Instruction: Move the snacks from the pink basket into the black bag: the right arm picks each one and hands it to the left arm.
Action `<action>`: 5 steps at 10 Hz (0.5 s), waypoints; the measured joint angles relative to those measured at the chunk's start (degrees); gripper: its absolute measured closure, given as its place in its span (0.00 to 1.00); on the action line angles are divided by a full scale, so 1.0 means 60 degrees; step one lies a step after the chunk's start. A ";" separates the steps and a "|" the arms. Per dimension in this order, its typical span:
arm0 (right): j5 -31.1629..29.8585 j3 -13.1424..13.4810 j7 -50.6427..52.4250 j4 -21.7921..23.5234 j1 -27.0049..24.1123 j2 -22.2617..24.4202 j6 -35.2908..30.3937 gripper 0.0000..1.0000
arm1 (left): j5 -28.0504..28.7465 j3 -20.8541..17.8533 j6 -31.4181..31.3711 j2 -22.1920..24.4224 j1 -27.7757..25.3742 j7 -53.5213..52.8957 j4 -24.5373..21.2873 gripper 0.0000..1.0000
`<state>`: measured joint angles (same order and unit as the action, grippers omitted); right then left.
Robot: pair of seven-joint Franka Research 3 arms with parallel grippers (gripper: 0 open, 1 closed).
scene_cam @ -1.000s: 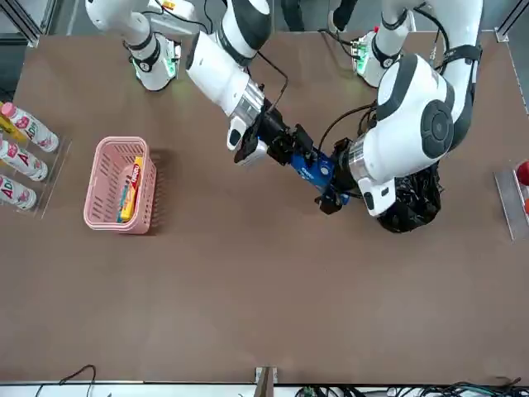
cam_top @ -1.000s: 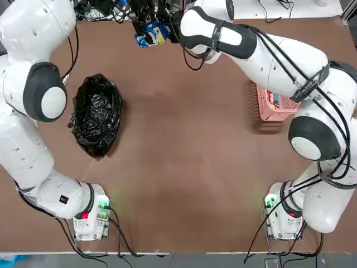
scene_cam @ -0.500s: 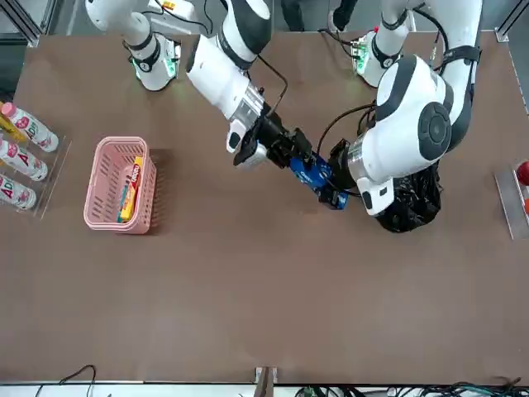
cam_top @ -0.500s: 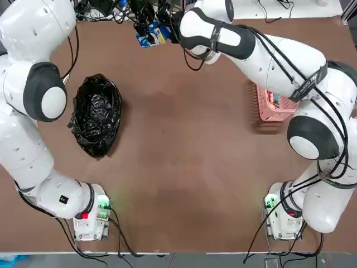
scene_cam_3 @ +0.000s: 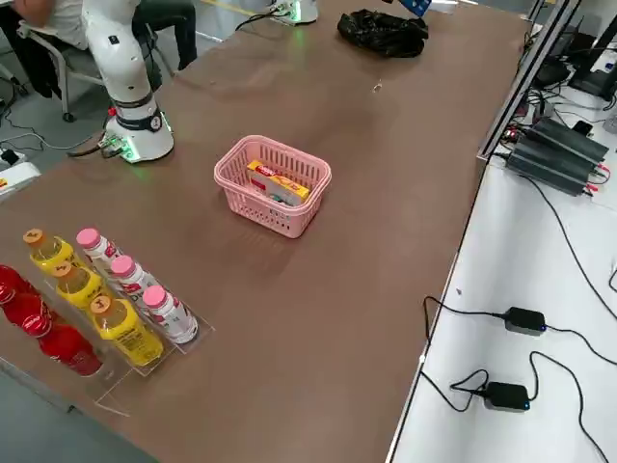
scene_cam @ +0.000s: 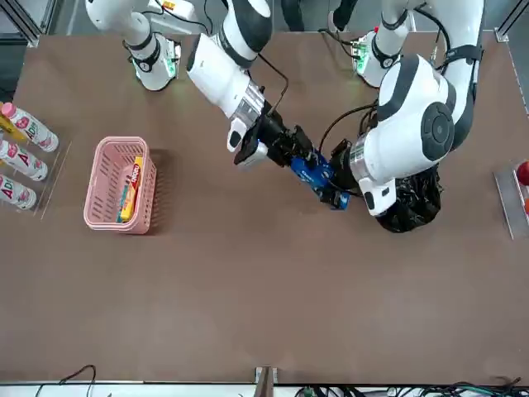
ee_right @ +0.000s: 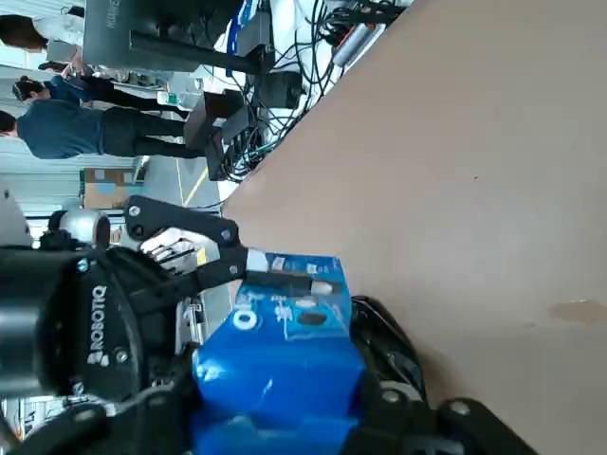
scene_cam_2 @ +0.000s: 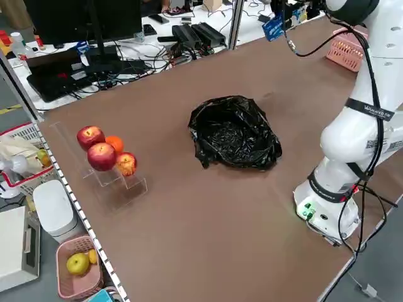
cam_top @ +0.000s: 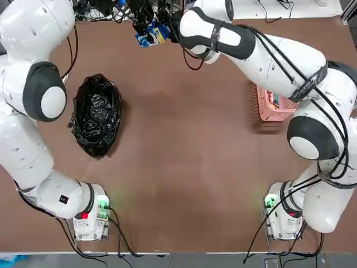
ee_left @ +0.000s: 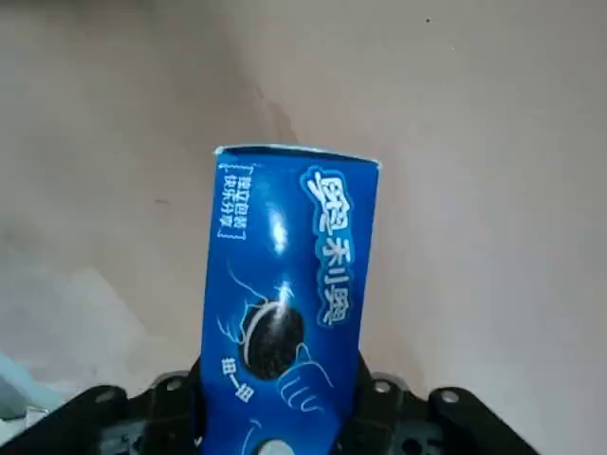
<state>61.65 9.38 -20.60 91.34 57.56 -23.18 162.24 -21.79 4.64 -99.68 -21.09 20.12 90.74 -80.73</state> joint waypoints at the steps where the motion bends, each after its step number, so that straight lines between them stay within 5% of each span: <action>1: 0.0001 -0.0012 -0.0021 -0.0048 0.0047 0.0001 0.0024 0.15 | 0.0259 -0.0037 -0.0021 -0.0011 -0.0043 0.0000 -0.0009 0.49; 2: 0.0001 -0.0012 -0.0029 -0.0084 0.0092 0.0002 0.0122 0.00 | 0.0442 -0.0052 0.0071 -0.0026 -0.0100 0.0000 -0.0027 0.49; 5: 0.0000 0.0037 0.0010 -0.0132 0.0111 0.0004 0.0221 0.00 | 0.1252 -0.0085 0.0446 -0.0048 -0.0640 -0.0234 -0.0125 0.49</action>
<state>61.65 9.60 -20.55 90.55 58.23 -23.16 163.56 -14.27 4.13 -97.00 -21.38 16.28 89.33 -81.48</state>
